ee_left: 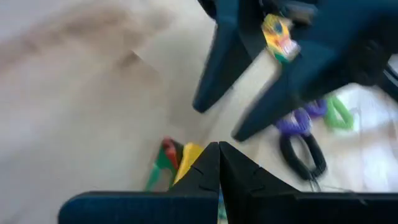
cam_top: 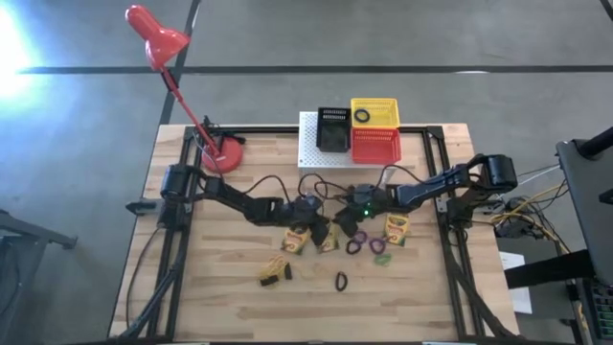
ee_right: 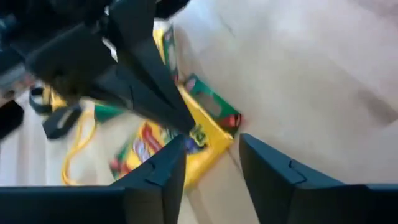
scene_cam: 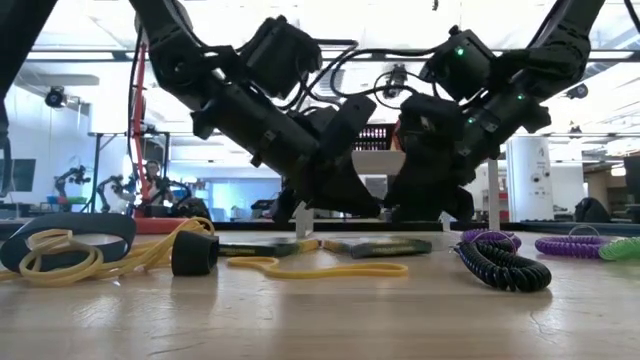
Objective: Pick & Place Office Desk Supplies
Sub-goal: Put the middle crayon box into the black basket on the shelf
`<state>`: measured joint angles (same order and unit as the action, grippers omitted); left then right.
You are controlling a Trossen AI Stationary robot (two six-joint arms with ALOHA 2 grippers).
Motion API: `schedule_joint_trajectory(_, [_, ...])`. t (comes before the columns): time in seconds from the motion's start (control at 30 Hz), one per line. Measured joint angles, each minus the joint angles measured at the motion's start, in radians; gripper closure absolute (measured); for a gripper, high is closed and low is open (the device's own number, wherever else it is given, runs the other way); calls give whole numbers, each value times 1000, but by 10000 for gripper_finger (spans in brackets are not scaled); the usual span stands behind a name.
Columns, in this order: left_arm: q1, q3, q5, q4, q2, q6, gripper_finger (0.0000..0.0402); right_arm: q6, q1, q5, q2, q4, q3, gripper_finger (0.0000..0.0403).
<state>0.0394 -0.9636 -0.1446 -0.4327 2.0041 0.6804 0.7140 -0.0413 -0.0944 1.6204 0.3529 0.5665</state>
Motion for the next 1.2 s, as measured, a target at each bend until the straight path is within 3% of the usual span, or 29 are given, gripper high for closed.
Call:
schedule_joint_trajectory(0.13, [-7, -5, 9, 55, -21, -25, 396, -19, 7, 31, 2, -60, 0, 290])
schedule_joint_trajectory(0.27, [1, -33, 83, 219, -82, -55, 396, -19, 5, 38, -9, -84, 0, 299])
schedule_joint_trajectory(0.47, [33, -22, 346, 301, -90, -72, 396, -11, 6, -105, 0, -78, -4, 261])
schedule_joint_trajectory(0.8, [32, 7, 279, 205, -7, -27, 396, 71, 10, -204, 132, 98, 2, 170])
schedule_joint_trajectory(1.0, [4, -3, 283, 179, 27, -26, 396, 76, 3, -217, 161, 107, 14, 151])
schedule_joint_trajectory(1.2, [-9, -3, 256, 174, 33, -21, 396, 40, 1, -210, 90, 85, 11, 156])
